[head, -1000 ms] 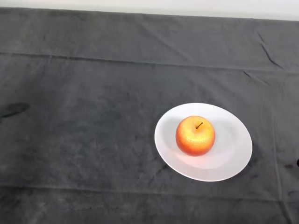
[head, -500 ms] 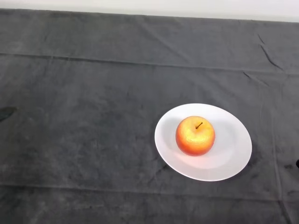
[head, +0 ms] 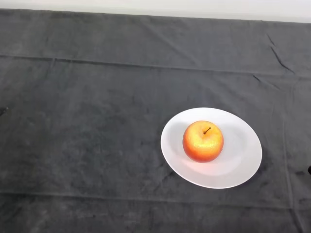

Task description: Move the apple to the plate

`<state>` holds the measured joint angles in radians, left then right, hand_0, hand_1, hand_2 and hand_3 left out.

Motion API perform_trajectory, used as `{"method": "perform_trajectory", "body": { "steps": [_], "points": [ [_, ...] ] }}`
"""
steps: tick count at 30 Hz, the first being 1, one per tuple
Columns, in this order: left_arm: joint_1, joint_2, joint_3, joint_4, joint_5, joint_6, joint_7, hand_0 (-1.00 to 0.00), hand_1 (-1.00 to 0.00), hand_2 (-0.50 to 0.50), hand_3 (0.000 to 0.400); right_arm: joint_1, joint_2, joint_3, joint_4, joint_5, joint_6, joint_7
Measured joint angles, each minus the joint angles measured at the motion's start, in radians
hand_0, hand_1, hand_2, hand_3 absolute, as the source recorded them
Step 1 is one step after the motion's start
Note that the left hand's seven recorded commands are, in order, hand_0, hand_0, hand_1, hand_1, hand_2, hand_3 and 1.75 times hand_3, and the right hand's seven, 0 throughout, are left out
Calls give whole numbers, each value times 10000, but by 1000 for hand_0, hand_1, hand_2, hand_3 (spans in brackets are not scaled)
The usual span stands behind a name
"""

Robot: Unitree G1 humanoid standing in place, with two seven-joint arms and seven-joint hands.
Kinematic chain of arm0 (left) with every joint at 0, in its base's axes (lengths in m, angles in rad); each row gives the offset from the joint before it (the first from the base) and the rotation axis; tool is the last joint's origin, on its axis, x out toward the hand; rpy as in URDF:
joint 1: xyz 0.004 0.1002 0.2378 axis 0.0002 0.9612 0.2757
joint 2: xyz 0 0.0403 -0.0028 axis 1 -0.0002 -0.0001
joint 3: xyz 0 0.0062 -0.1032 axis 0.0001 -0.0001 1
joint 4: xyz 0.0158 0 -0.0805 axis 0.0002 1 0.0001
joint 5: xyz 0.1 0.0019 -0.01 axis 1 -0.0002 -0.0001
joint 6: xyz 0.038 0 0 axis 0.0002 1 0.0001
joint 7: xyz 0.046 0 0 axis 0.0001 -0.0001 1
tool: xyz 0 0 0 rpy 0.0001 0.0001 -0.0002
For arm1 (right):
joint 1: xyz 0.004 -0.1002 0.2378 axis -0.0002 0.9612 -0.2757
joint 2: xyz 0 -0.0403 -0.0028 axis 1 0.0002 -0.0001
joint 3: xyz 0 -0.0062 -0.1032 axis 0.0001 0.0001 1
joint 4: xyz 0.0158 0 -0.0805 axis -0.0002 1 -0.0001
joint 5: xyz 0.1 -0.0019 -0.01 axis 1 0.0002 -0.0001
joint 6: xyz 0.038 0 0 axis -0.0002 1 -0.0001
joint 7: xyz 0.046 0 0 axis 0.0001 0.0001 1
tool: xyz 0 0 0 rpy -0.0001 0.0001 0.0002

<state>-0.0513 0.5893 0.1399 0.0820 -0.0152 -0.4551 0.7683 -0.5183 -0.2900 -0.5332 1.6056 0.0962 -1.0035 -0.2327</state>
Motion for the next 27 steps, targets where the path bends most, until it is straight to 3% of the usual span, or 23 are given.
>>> {"method": "perform_trajectory", "body": {
  "steps": [27],
  "points": [
    [-52, -694, 496, 1, 433, -34, -767, 0, 0, 0, 0, 0, 4, 13, -5, 7, 0, 0]
  ]
}}
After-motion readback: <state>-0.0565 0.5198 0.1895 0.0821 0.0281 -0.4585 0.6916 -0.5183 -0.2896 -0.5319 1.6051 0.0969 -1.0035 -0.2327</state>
